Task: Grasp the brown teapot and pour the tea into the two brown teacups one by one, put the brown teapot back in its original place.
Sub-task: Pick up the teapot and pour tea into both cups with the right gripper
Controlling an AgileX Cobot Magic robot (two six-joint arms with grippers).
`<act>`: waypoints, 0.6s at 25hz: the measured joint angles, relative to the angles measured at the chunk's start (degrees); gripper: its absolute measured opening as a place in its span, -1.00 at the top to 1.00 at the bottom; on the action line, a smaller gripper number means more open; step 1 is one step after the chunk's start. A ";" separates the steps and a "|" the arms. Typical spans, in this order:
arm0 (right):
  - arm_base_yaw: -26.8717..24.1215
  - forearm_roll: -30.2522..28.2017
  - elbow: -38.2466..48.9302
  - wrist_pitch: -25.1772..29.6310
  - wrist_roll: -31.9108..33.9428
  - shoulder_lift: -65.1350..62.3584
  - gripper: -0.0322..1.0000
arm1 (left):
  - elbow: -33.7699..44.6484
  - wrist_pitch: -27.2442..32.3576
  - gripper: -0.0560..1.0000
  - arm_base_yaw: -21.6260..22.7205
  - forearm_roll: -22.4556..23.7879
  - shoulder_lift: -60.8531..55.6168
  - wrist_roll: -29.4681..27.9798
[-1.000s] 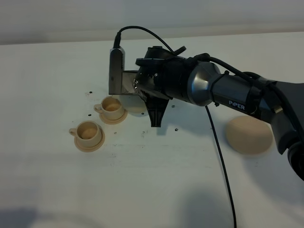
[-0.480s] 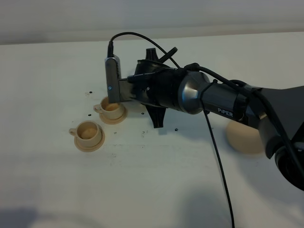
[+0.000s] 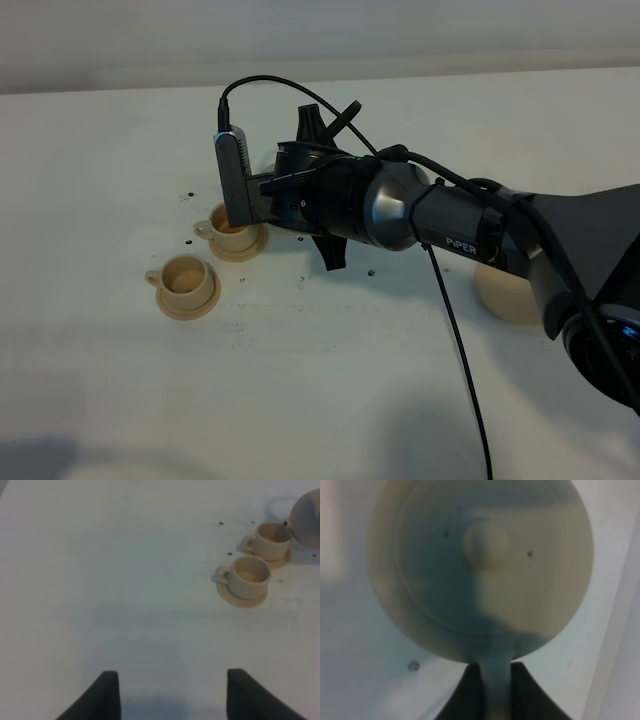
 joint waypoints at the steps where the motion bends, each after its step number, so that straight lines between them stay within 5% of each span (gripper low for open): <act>1: 0.06 -0.49 0.00 0.01 0.00 0.00 0.71 | 0.00 0.00 -0.01 0.00 0.00 0.00 0.00; 15: 1.01 -6.32 0.00 1.28 0.00 0.00 0.71 | 0.00 0.00 -0.01 0.00 0.00 0.00 0.00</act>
